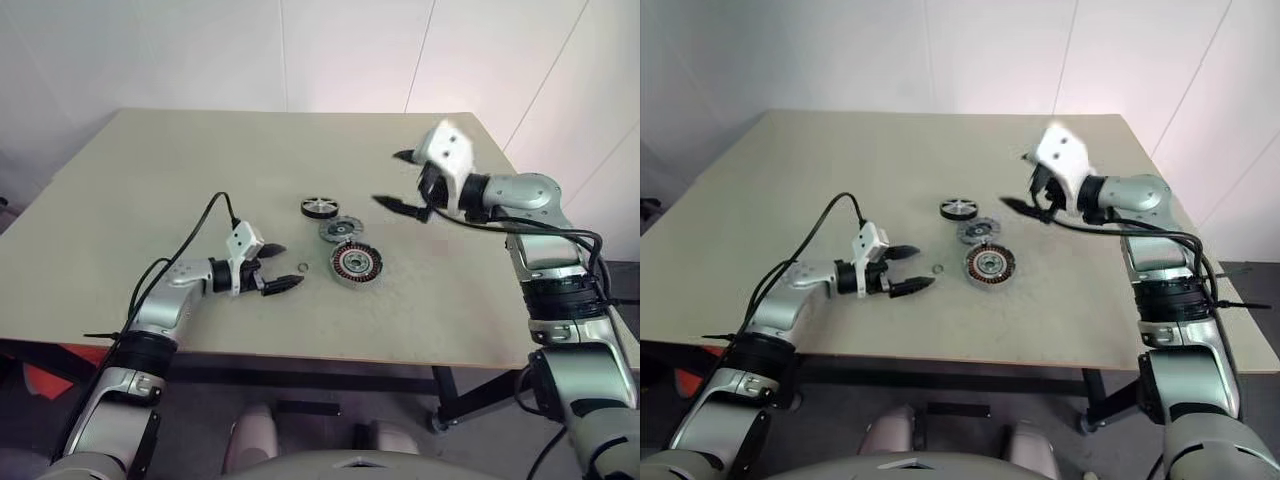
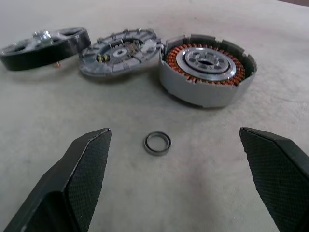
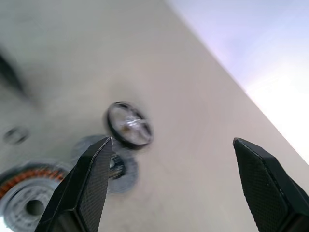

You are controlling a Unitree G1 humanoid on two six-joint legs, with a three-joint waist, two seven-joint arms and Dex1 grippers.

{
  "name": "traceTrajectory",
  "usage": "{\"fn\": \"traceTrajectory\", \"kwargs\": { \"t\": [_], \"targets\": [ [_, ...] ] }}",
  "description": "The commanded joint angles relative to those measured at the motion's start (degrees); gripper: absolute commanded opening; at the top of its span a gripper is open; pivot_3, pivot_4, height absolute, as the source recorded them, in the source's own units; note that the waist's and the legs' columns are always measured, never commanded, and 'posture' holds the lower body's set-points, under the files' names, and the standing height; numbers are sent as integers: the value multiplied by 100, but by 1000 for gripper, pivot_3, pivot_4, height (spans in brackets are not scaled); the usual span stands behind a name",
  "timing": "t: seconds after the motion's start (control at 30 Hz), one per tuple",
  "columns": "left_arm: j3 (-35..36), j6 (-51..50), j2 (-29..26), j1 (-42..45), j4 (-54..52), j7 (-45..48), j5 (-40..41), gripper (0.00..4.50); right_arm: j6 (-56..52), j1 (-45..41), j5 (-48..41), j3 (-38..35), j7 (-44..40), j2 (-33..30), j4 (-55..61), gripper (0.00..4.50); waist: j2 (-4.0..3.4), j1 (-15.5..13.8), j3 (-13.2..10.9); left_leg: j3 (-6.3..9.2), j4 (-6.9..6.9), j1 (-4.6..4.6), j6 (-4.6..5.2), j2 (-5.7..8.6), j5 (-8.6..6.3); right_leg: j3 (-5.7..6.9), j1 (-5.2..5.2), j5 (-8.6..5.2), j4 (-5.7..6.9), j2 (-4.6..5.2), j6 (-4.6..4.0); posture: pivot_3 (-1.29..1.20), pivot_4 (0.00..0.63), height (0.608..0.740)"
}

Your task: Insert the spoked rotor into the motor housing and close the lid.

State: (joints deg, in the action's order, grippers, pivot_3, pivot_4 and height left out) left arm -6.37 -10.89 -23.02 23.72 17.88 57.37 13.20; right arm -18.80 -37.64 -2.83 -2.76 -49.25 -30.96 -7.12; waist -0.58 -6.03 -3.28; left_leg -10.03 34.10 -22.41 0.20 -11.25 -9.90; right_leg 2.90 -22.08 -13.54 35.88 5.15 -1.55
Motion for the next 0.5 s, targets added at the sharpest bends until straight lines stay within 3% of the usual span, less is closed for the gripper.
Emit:
{"fn": "traceTrajectory", "kwargs": {
  "t": [0.03,0.37,0.5],
  "targets": [
    [116,541,83,129,209,-285,-168,4500,-455,361,-266,-645,848,147,160,4481,0,-8,0,0,-2,3,0,3,0,-1,4,0,-3,2,0,0,0,740],
    [-199,1178,18,-2,545,-377,-674,4500,-617,619,-460,-672,1169,5,325,4481,-3,46,0,-1,-48,27,-19,14,11,-11,0,0,-12,1,3,0,0,740],
    [-406,1226,-5,-219,394,-246,-785,4500,-720,915,-664,-488,857,-22,597,4481,-3,38,1,-2,-66,34,-24,20,15,-15,2,0,-18,3,3,0,0,740]
  ]
}}
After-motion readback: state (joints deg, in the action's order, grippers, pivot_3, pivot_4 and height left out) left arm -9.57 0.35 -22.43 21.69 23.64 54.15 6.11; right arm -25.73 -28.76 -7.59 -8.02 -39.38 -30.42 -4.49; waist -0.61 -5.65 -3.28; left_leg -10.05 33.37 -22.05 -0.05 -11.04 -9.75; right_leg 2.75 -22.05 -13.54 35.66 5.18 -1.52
